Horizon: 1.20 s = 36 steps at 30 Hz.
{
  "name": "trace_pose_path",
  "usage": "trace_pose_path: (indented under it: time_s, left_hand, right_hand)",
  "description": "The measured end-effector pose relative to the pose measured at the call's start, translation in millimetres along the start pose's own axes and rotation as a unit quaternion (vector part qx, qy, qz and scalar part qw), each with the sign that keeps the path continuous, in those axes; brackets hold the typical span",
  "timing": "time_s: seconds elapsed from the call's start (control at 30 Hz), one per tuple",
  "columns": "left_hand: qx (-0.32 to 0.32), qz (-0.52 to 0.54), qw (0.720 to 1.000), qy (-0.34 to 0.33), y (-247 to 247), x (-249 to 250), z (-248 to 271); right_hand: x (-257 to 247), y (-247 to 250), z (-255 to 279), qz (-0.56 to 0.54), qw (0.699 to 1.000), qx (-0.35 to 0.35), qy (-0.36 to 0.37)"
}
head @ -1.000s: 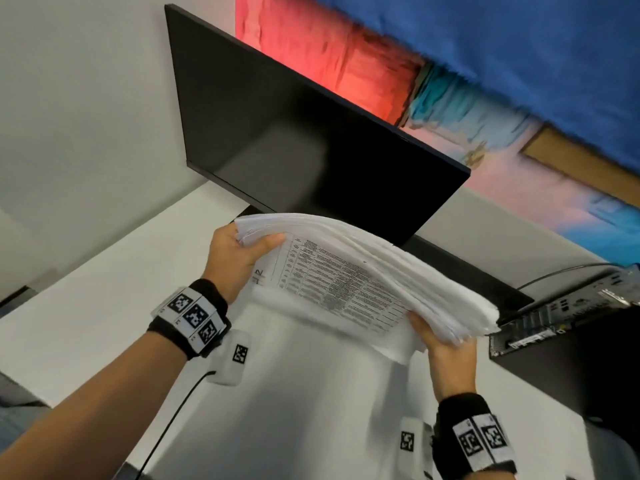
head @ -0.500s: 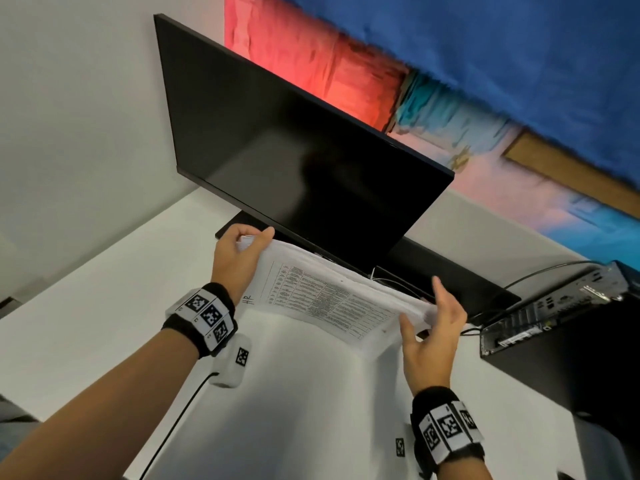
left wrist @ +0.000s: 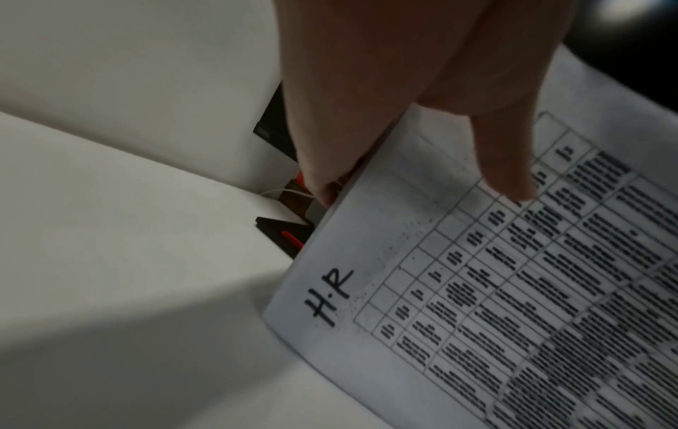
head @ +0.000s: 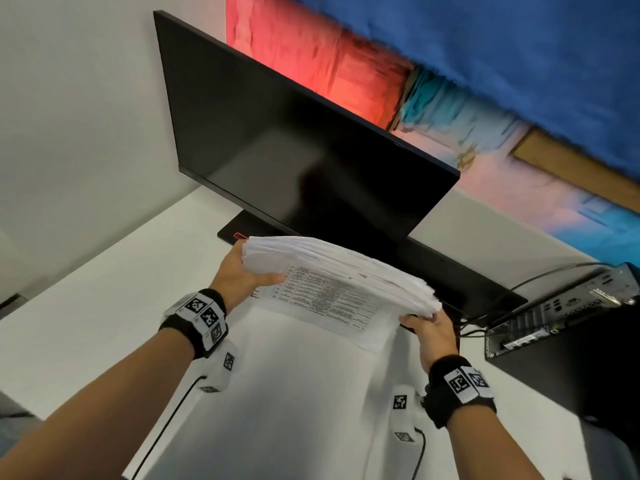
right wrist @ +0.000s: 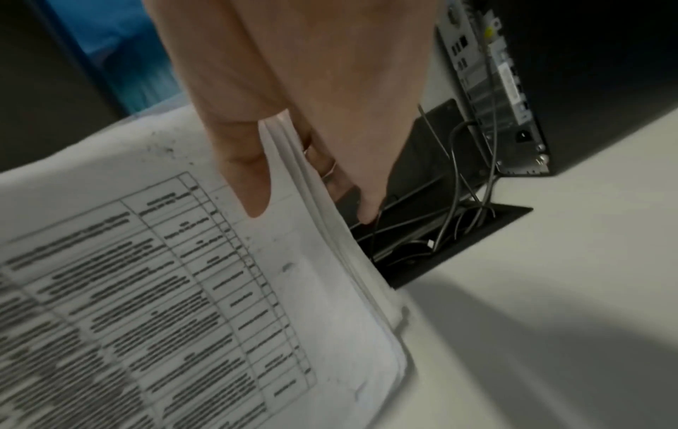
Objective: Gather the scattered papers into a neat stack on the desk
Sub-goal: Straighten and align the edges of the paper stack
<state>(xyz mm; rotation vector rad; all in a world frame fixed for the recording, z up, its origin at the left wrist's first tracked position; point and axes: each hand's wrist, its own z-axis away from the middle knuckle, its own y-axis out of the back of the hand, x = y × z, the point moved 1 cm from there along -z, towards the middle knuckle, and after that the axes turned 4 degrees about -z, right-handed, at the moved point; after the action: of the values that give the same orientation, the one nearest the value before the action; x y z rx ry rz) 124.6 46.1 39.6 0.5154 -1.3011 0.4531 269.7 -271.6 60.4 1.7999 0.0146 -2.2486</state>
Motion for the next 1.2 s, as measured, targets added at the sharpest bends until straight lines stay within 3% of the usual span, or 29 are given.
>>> trace_pose_path:
  time_s: [0.33, 0.5, 0.67, 0.77, 0.93, 1.07, 1.2]
  left_hand:
    - [0.055, 0.096, 0.993, -0.032, -11, 11, 0]
    - [0.014, 0.019, 0.999, -0.033, -6, -8, 11]
    - [-0.001, 0.019, 1.0, -0.005, -7, -12, 14]
    - [0.004, 0.037, 0.999, -0.009, -6, -4, 13]
    - [0.026, 0.04, 0.999, 0.0, -7, -3, 9]
    - [0.003, 0.043, 0.998, 0.037, -3, -4, 4]
    - [-0.007, 0.042, 0.999, 0.031, -2, -6, 0]
  right_hand:
    - [-4, 4, 39, -0.113, 0.99, 0.056, 0.064]
    - [35, -1, 54, -0.062, 0.997, 0.055, -0.007]
    - [49, 3, 47, -0.006, 0.997, 0.077, 0.013]
    - [45, 4, 51, -0.018, 0.993, 0.115, -0.002]
    - [48, 1, 57, -0.061, 0.993, 0.102, -0.03]
    - [54, 4, 52, -0.081, 0.991, 0.1, -0.047]
    - [54, 6, 43, -0.049, 0.993, 0.102, -0.03]
